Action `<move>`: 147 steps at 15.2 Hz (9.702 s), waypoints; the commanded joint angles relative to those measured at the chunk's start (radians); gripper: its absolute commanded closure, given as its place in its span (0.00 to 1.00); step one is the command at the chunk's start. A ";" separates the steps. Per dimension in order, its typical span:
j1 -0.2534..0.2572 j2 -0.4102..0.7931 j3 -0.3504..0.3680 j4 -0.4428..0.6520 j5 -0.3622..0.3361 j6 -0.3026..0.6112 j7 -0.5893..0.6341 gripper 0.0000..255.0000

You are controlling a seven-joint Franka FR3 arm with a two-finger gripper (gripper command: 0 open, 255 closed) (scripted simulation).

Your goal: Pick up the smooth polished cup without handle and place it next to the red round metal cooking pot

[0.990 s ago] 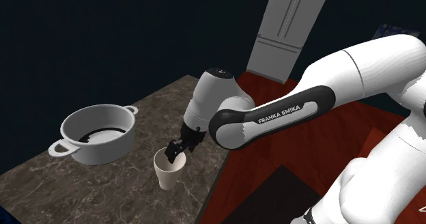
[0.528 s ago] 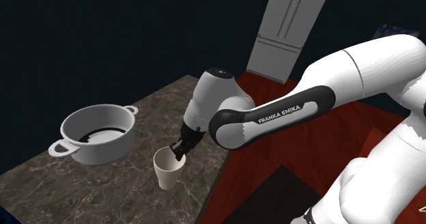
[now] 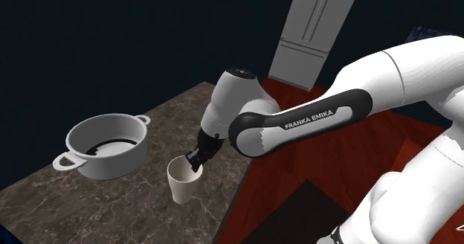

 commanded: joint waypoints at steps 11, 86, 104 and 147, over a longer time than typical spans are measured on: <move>-0.001 -0.080 -0.013 0.090 0.038 -0.163 -0.023 1.00; -0.304 0.554 -0.327 1.354 -0.023 -0.873 -0.591 1.00; -0.324 0.458 -0.328 0.958 -0.003 -0.575 -0.629 1.00; -0.339 0.452 -0.330 0.742 0.009 -0.368 -0.667 0.00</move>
